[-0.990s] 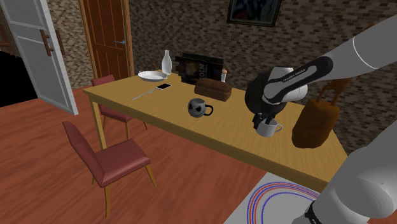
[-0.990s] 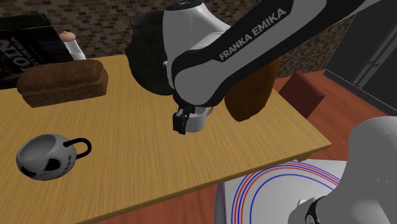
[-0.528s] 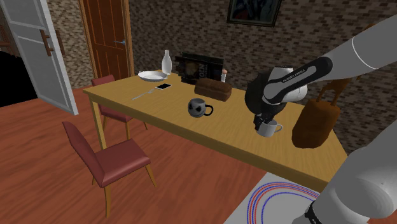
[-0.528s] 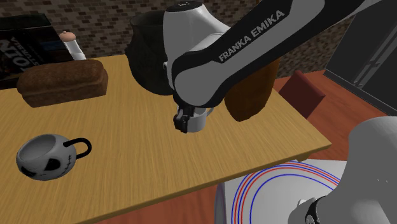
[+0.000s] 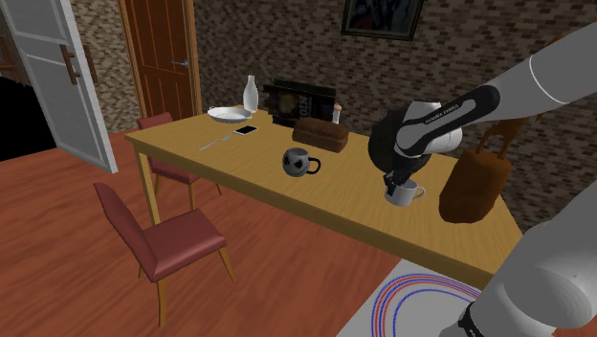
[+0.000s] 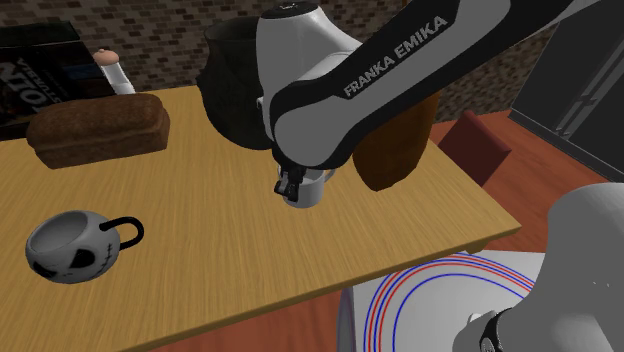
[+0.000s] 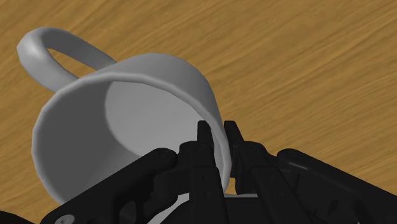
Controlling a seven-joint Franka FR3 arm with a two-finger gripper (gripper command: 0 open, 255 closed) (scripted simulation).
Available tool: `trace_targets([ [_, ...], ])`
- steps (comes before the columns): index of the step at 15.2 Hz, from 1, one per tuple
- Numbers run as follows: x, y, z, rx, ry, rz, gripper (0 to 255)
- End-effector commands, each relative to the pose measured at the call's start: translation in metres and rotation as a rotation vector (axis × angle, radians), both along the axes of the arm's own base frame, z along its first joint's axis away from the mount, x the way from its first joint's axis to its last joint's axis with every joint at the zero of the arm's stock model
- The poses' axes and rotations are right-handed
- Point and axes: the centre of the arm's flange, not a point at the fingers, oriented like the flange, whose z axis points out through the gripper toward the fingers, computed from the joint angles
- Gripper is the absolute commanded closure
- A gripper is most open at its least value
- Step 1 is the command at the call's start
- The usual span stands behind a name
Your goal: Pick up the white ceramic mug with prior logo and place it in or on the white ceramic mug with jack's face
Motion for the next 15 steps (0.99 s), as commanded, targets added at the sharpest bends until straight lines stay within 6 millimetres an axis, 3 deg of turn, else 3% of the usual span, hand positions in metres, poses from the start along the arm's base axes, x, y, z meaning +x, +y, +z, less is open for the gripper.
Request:
trace_targets([
  [1,0.0,0.0,0.0,0.0,0.0,0.0,255],
  [15,0.0,0.0,0.074,0.0,0.0,0.0,255],
])
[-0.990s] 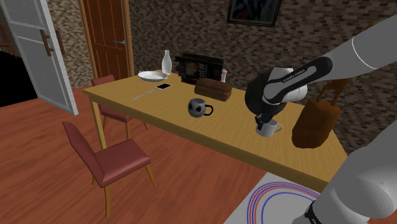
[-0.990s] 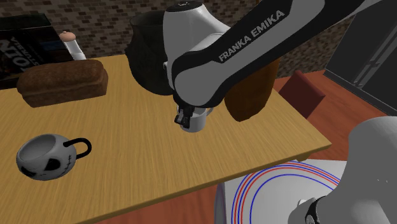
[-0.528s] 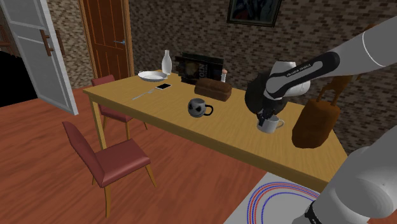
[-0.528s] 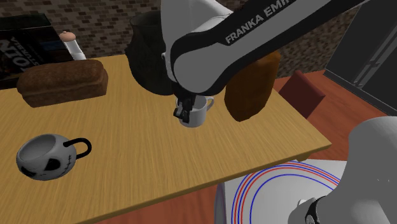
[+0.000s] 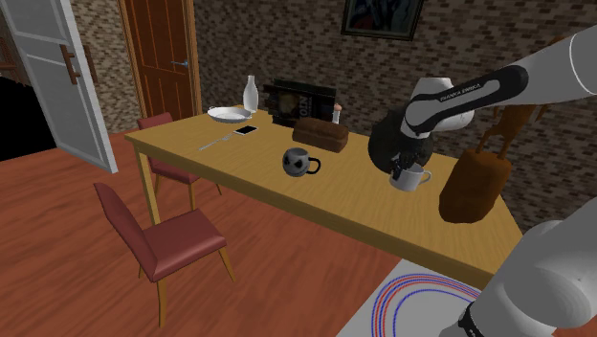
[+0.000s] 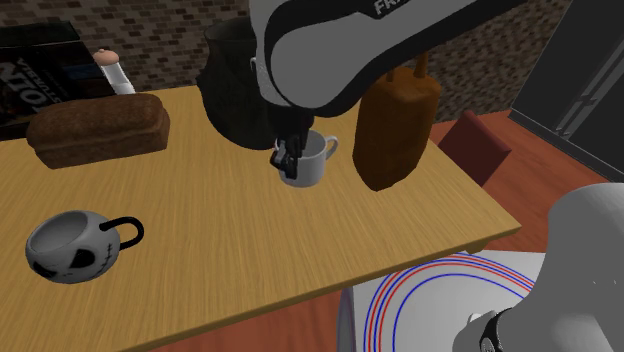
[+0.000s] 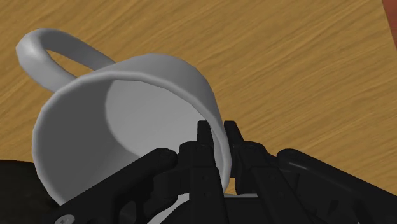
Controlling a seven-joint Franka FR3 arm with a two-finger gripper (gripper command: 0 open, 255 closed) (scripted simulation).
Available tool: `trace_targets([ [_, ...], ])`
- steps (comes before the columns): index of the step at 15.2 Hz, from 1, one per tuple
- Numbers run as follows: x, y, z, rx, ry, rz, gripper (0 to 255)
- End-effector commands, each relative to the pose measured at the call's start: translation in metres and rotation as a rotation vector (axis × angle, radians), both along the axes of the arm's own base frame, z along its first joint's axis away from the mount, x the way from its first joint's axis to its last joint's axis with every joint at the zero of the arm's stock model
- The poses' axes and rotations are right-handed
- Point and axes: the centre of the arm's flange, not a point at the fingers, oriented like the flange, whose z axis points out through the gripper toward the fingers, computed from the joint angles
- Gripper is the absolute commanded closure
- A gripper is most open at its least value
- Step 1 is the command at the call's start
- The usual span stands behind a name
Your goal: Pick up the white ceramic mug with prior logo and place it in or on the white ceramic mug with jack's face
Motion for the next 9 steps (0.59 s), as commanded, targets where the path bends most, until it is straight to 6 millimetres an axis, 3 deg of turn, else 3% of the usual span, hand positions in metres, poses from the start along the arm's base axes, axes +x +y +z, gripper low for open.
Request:
trace_targets([
  [1,0.0,0.0,0.011,0.0,0.0,0.0,255],
  [9,0.0,0.0,0.053,0.0,0.0,0.0,255],
])
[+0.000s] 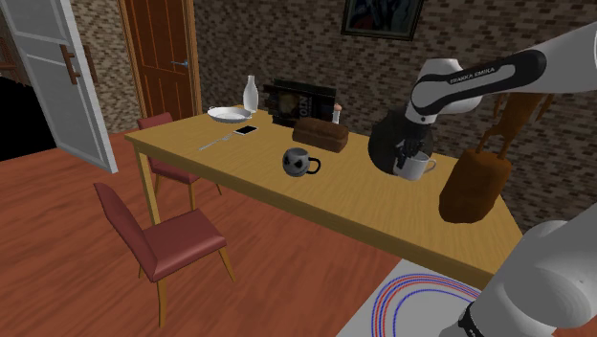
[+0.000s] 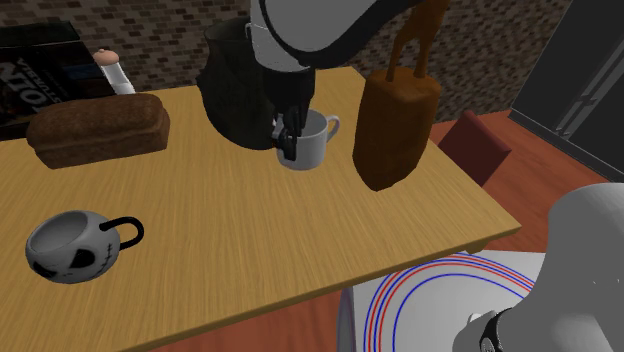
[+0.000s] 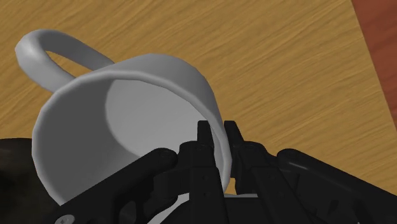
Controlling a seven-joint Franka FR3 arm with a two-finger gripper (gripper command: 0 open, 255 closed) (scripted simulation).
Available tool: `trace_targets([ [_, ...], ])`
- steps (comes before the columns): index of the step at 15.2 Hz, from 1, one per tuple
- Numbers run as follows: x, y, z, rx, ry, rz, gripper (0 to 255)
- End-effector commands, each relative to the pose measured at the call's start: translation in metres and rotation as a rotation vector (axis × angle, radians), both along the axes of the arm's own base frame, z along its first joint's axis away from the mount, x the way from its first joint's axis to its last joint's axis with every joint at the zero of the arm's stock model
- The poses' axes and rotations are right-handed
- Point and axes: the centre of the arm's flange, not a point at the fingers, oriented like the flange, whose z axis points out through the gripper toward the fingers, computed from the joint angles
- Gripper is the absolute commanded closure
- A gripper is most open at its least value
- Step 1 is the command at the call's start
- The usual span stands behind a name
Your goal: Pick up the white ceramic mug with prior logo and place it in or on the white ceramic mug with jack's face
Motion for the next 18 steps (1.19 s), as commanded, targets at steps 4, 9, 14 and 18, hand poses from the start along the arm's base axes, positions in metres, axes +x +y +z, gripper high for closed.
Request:
trace_targets([
  [4,0.0,0.0,0.027,0.0,0.0,0.0,255],
  [9,0.0,0.0,0.053,0.0,0.0,0.0,255],
  [14,0.047,0.025,0.057,0.0,0.0,0.0,255],
  [18,0.094,0.049,0.059,0.0,0.0,0.0,255],
])
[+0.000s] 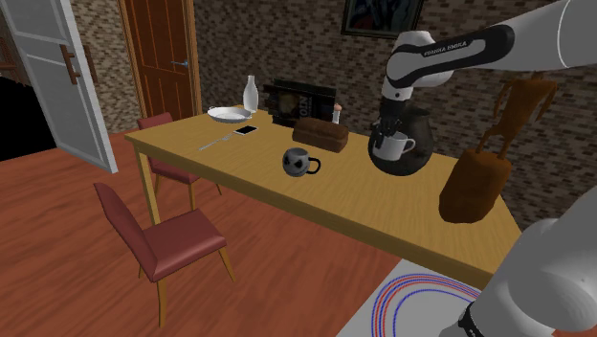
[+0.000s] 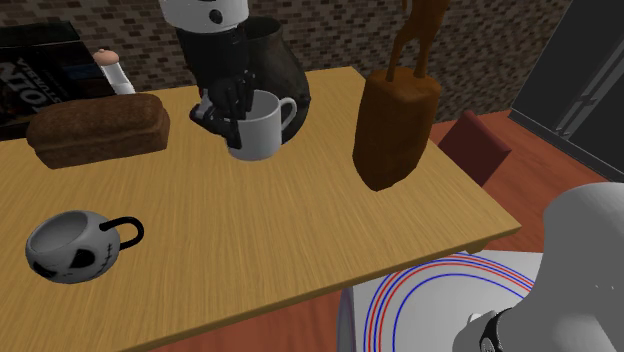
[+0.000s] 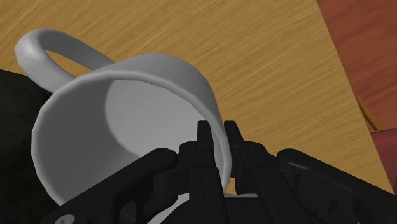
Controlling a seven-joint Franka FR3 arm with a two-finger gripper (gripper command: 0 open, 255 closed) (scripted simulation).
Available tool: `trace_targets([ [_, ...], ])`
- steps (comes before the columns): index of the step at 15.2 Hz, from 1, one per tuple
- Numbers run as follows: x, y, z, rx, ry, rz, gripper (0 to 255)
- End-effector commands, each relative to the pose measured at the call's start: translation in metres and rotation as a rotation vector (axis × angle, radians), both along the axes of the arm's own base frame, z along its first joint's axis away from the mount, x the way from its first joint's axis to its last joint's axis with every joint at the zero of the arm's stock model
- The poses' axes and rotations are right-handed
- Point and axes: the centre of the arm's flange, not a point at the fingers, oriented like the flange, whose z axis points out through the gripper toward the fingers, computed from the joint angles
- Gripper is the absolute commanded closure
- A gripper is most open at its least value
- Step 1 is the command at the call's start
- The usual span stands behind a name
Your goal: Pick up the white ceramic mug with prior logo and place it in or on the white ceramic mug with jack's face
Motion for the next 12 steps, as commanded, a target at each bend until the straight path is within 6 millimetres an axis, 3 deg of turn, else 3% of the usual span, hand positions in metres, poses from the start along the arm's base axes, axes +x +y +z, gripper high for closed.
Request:
trace_targets([
  [1,0.026,0.014,0.004,0.001,0.0,0.0,255],
  [12,0.154,0.081,0.008,0.001,0.0,0.0,255],
])
